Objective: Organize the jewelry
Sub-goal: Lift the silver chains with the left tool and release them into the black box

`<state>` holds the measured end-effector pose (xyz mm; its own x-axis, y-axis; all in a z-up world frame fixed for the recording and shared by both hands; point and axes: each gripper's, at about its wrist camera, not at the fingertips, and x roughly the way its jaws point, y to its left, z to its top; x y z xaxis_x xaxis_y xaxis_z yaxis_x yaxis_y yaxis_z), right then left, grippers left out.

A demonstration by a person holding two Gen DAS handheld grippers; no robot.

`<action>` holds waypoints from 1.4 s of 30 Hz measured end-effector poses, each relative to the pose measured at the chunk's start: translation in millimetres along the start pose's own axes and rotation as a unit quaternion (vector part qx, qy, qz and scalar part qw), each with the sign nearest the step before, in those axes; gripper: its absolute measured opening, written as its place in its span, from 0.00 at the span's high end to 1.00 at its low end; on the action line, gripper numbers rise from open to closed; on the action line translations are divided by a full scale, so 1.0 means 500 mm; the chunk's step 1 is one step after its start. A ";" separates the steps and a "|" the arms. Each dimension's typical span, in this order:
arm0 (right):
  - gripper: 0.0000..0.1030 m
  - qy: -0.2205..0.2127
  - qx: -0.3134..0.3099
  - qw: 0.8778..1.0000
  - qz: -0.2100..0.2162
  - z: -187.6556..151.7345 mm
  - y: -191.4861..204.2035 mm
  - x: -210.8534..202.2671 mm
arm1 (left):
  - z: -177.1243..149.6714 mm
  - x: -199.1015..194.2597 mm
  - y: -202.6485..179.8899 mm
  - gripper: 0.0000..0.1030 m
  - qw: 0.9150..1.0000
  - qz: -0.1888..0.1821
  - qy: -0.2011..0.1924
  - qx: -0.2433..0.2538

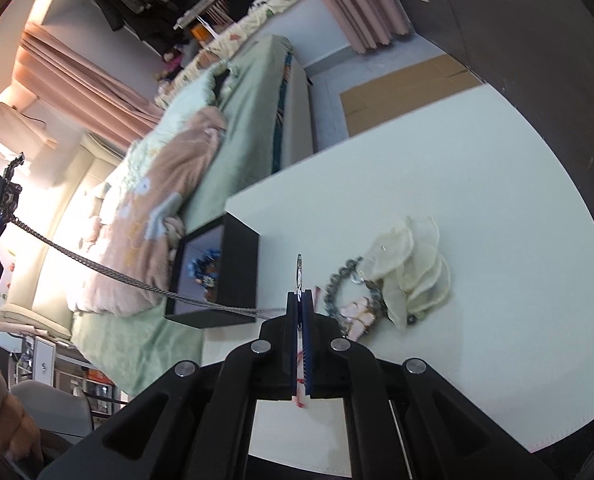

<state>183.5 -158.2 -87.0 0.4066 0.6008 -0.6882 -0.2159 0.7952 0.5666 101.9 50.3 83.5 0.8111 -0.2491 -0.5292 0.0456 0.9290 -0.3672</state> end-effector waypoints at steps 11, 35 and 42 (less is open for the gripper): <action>0.98 -0.013 -0.009 1.000 0.020 0.000 0.019 -0.011 | 0.126 -0.098 -0.035 0.86 0.997 0.021 -0.061 0.036; 0.98 -0.046 -0.019 0.996 0.075 0.016 0.054 -0.028 | 0.121 -0.055 0.072 0.86 0.997 0.033 -0.063 -0.023; 0.98 -0.043 -0.023 0.996 0.081 0.014 0.073 -0.012 | 0.008 0.051 0.168 0.86 0.995 0.024 -0.012 -0.094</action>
<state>179.4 -133.4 -59.2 0.4375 0.7134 -0.5474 -0.3237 0.6929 0.6443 128.8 123.2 42.2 0.8233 -0.1976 -0.5322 -0.1006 0.8718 -0.4794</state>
